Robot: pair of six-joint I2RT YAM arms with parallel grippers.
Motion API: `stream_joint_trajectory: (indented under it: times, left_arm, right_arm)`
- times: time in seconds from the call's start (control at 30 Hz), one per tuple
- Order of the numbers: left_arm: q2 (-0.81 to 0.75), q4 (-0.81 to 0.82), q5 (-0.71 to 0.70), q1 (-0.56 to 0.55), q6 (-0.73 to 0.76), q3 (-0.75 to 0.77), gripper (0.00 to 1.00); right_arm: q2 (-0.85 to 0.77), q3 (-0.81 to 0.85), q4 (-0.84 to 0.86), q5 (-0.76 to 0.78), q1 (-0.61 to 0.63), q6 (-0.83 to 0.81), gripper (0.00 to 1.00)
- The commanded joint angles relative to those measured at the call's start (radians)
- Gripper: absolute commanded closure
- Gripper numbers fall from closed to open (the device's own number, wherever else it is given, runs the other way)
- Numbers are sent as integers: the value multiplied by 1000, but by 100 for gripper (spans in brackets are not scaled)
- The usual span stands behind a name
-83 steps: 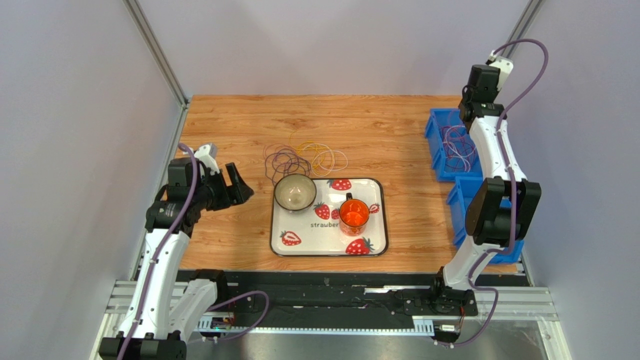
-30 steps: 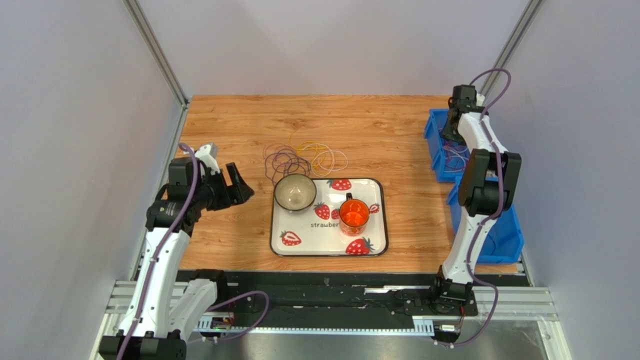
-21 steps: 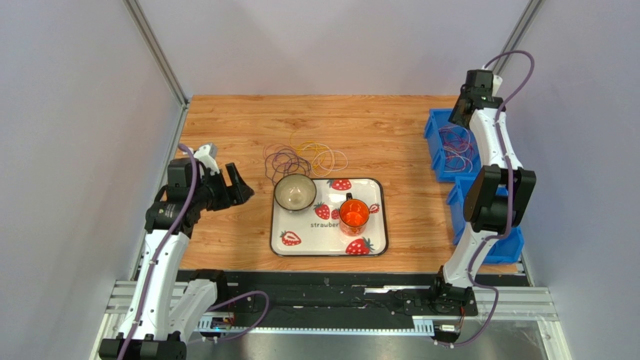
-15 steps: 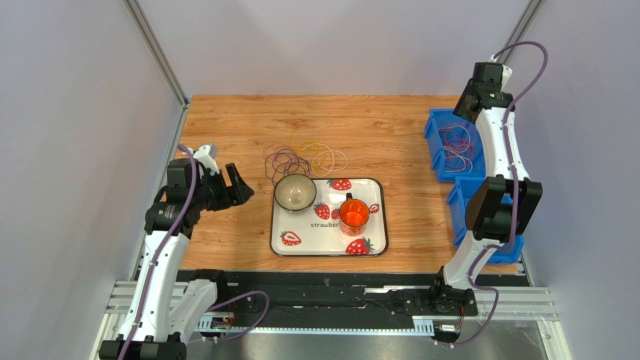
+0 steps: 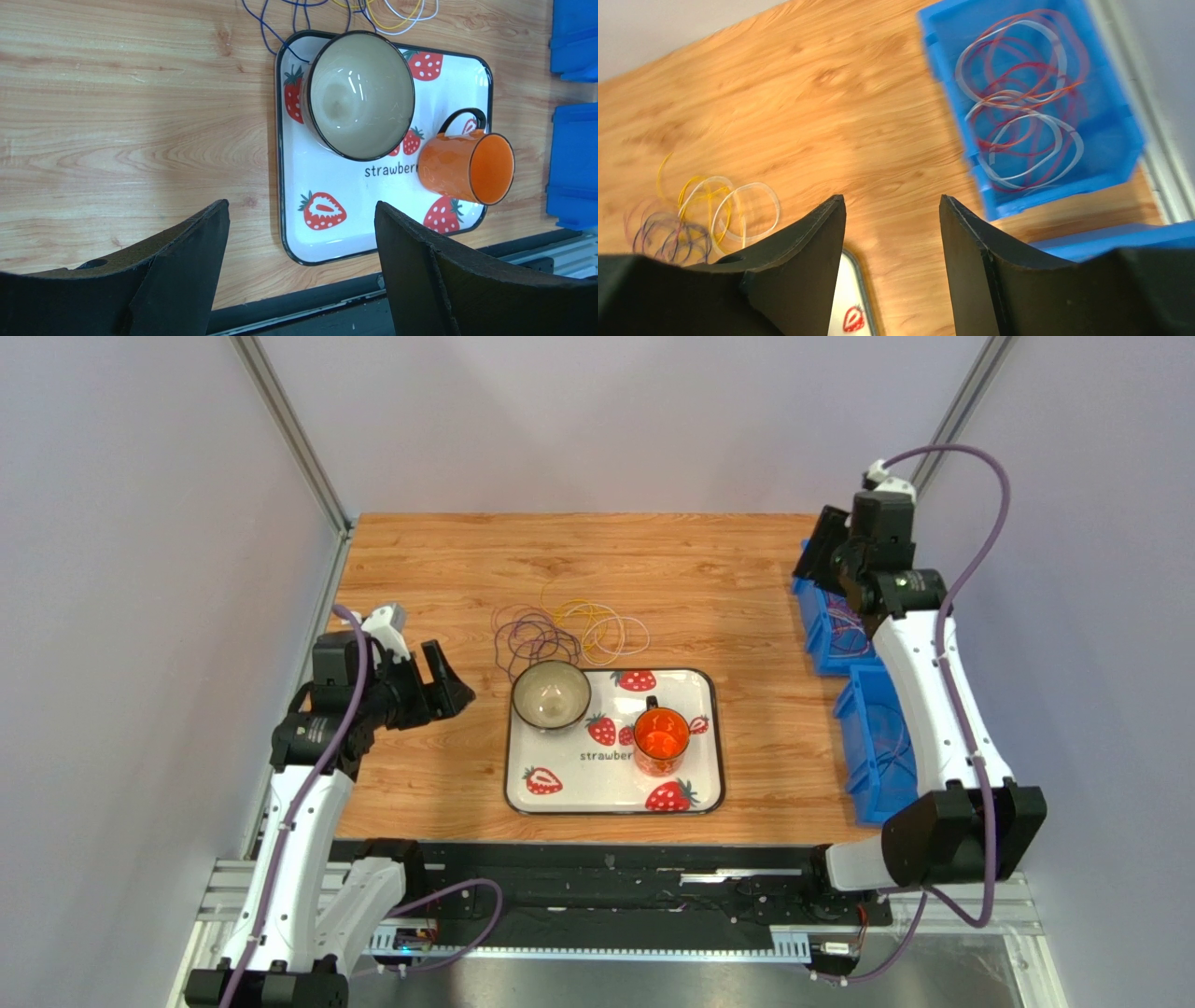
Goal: Untangle the cables
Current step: Untie the cable.
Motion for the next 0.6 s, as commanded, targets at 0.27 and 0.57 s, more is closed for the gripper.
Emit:
stream_joint_trajectory:
  times: [0.27, 0.57]
  left_arm:
    - [81, 38, -28, -5, -16, 3, 16]
    - [290, 266, 4, -5, -212, -40, 20]
  right_arm:
    - [-212, -375, 178, -121, 254, 141, 43]
    - [-299, -498, 170, -174, 340, 154, 43]
